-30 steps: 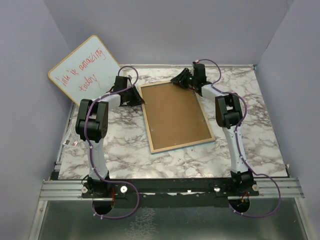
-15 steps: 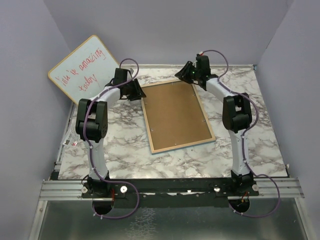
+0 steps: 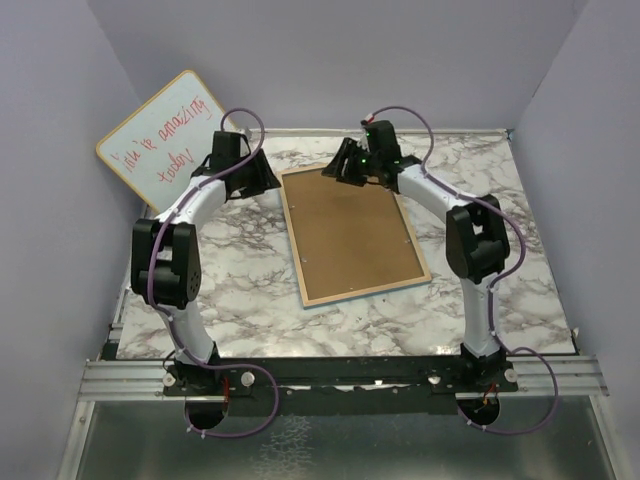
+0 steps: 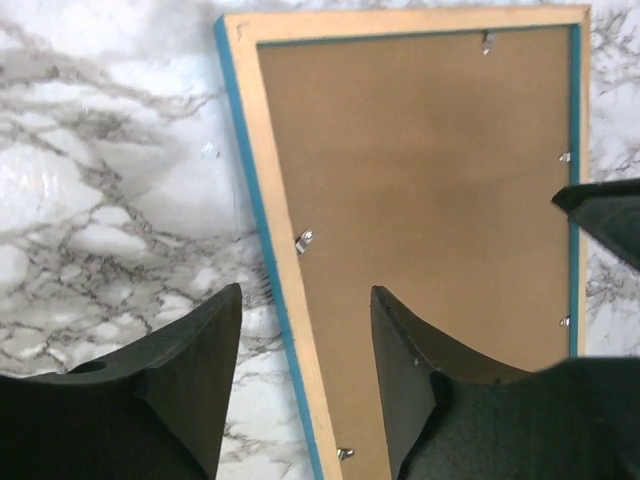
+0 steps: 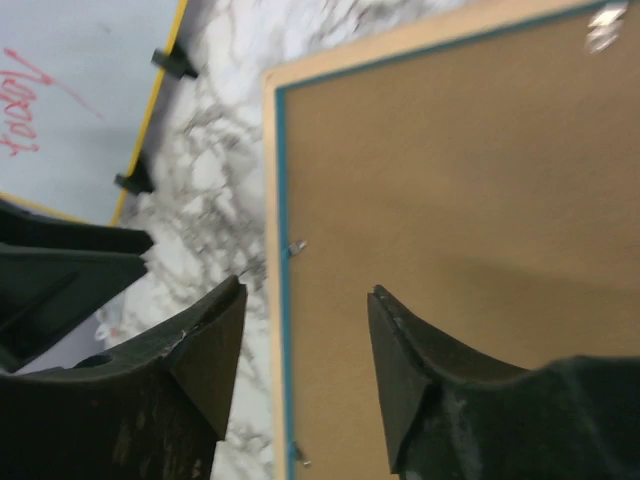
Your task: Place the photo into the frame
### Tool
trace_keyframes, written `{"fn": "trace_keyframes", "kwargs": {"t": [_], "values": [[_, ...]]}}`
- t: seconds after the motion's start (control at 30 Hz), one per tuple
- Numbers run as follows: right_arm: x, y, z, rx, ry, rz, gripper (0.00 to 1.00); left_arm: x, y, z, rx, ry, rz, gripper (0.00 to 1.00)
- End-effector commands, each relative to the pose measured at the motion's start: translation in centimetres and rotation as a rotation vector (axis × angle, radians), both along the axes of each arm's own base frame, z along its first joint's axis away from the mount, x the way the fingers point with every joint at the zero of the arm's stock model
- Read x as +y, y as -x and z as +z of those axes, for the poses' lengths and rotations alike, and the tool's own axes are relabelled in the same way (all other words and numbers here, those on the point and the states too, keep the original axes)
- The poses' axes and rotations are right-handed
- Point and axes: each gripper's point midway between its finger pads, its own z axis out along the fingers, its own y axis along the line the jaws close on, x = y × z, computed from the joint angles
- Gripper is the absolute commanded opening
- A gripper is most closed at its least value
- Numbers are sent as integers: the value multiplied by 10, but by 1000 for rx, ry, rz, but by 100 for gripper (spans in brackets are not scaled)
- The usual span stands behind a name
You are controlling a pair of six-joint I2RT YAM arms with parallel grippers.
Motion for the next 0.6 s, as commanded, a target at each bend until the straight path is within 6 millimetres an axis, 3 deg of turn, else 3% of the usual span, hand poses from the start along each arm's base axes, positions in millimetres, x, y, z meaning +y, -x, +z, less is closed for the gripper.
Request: {"fn": "trace_keyframes", "kwargs": {"t": [0.0,0.13,0.27,0.57], "values": [[39,34,-23,137,-106,82,59,-1,31,-32,122,43,12,57],[67,38,-28,211,-220,102,59,-7,49,-53,185,98,11,58],[90,37,-37,259,-249,107,50,-18,61,-68,218,160,-17,53],[116,37,-74,405,-253,36,40,-28,77,-97,305,223,-49,36]]}}
